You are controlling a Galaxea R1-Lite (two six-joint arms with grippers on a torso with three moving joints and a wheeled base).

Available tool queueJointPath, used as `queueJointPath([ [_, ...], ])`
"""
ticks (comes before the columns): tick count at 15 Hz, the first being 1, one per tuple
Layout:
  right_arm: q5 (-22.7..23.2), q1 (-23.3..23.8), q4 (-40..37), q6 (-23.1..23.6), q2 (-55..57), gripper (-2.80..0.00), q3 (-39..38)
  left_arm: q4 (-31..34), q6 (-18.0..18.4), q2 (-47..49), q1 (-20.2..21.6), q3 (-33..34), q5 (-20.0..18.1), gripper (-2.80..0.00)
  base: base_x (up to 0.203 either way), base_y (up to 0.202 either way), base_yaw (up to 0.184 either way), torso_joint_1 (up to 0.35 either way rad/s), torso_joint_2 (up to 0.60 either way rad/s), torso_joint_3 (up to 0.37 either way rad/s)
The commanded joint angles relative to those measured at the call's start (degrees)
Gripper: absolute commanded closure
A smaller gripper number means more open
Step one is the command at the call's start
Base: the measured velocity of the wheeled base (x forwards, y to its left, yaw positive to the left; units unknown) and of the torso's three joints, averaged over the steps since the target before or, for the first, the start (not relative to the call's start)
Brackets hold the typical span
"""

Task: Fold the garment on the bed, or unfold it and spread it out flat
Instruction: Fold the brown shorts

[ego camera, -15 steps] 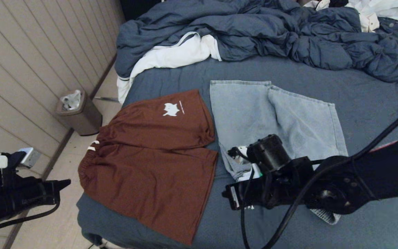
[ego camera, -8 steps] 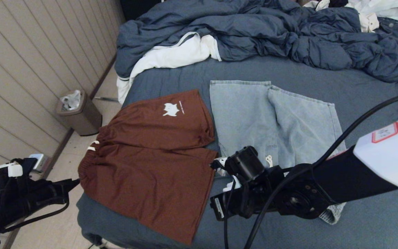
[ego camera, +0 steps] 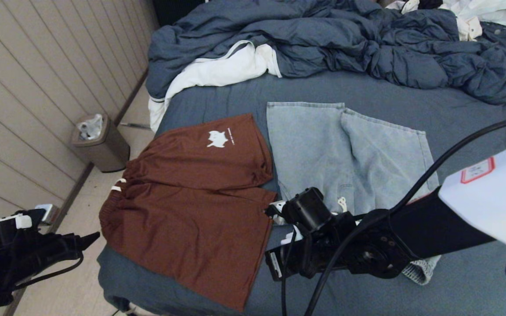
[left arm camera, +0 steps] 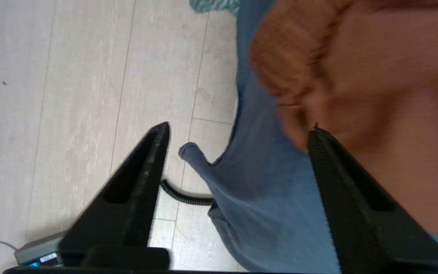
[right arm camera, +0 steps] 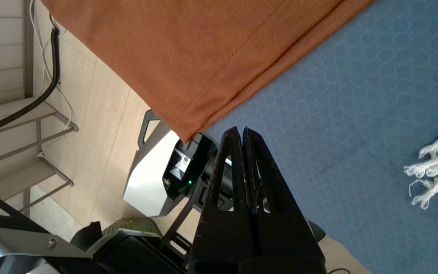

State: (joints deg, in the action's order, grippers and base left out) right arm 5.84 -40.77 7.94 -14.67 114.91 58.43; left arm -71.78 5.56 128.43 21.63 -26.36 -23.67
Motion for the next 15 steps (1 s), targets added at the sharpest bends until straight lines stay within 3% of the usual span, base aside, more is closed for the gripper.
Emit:
queueJointPath([
  [1,0.0,0.0,0.1,-0.1,0.1,0.00,0.0,-0.7,-0.1,4.2,-0.1,-1.8,-0.3,-2.80,0.000,0.000,0.000,0.000,0.00,0.000],
  [3,0.0,0.1,0.1,-0.1,0.1,0.00,0.2,-0.3,-2.3,4.5,-1.1,-2.8,-1.5,-2.80,0.000,0.000,0.000,0.000,0.00,0.000],
  [6,-0.3,0.4,0.1,-0.1,-0.1,0.00,0.2,2.0,-8.8,3.8,-2.4,-5.5,-3.3,-2.80,0.000,0.000,0.000,0.000,0.00,0.000],
  [10,-0.6,0.5,0.1,-0.1,0.1,0.00,0.3,7.9,-11.2,2.3,-3.4,-8.6,-3.0,-2.80,0.000,0.000,0.000,0.000,0.00,0.000],
  [15,-0.6,0.5,0.3,-0.1,0.0,0.00,0.6,16.6,-16.6,2.3,-5.8,-18.2,-0.5,-2.80,0.000,0.000,0.000,0.000,0.00,0.000],
])
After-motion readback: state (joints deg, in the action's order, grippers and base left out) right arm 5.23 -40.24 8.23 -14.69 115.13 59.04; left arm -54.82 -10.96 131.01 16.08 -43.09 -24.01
